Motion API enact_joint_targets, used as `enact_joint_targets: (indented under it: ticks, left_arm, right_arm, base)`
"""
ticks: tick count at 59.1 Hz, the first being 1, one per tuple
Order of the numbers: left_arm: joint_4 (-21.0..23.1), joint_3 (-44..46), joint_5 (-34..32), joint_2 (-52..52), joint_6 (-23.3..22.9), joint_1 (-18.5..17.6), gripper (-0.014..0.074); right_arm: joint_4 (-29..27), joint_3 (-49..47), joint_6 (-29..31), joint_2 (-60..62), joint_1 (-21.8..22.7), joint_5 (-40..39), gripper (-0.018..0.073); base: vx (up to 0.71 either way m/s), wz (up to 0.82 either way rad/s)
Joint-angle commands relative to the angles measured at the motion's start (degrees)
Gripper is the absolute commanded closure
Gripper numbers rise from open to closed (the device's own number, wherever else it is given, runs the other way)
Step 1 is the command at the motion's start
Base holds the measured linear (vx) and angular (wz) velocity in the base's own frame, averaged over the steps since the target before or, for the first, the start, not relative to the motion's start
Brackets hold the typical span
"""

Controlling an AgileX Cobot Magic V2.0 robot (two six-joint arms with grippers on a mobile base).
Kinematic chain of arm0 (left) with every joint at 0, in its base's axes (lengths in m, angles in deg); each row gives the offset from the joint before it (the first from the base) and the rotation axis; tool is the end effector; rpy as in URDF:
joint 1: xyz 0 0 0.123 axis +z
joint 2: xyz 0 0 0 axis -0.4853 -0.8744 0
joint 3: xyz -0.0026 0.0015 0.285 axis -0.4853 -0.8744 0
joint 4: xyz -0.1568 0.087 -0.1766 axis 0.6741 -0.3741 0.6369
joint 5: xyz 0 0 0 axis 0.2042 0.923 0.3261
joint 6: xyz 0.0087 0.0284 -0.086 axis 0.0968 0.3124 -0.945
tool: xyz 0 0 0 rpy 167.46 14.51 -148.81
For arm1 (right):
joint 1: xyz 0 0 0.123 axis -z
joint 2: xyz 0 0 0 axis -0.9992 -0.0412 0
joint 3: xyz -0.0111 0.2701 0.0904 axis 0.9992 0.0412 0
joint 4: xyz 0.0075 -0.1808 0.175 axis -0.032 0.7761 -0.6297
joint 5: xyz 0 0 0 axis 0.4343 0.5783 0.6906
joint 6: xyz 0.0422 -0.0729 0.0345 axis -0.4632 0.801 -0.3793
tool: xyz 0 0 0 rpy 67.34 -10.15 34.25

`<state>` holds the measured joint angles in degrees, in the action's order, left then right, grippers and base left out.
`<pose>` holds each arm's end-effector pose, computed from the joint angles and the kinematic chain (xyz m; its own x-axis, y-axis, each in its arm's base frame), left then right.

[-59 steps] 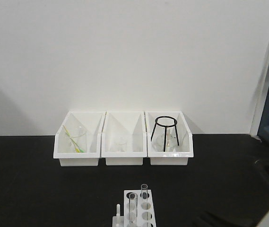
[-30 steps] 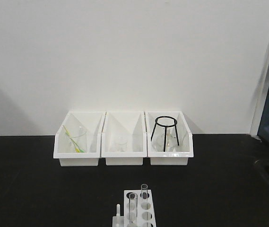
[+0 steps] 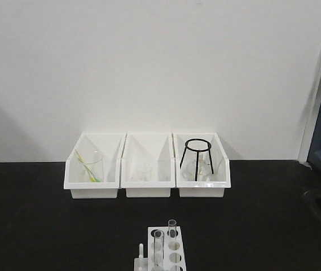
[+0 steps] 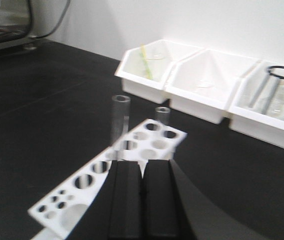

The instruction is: Flip and reinsert test tube from rack

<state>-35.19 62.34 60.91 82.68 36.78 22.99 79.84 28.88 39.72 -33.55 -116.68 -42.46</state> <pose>0.0554 -0.0026 0.1871 -0.1189 0.0339 -0.9923 0.0723 0.9971 0.0253 0.1306 0.0797 0.2518 -0.1233 -0.1412 -0.9823 -0.5523 0.8321 -0.0503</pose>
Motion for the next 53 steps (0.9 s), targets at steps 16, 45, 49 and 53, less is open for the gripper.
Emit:
enact_joint_targets:
  ticks: [16, 45, 49, 53]
  left_arm:
    - [0.3, 0.2, -4.6, 0.4, -0.5, 0.0, 0.0602]
    - [0.3, 0.2, -4.6, 0.4, -0.5, 0.0, 0.0602]
    - [0.3, 0.2, -4.6, 0.4, -0.5, 0.0, 0.0602]
    - [0.3, 0.2, -4.6, 0.4, -0.5, 0.0, 0.0602]
  right_arm:
    - [-9.4, 7.6, 7.5, 20.7, 19.6, 6.5, 0.0573]
    - [-8.8, 17.7, 7.4, 45.6, 29.6, 9.1, 0.0573]
    - [-8.8, 17.7, 7.4, 45.6, 29.6, 9.2, 0.0573]
    - [-8.8, 17.7, 7.4, 45.6, 29.6, 9.2, 0.0573]
  base:
    - [0.00, 0.00]
    - [0.00, 0.00]
    - [0.00, 0.00]
    - [0.00, 0.00]
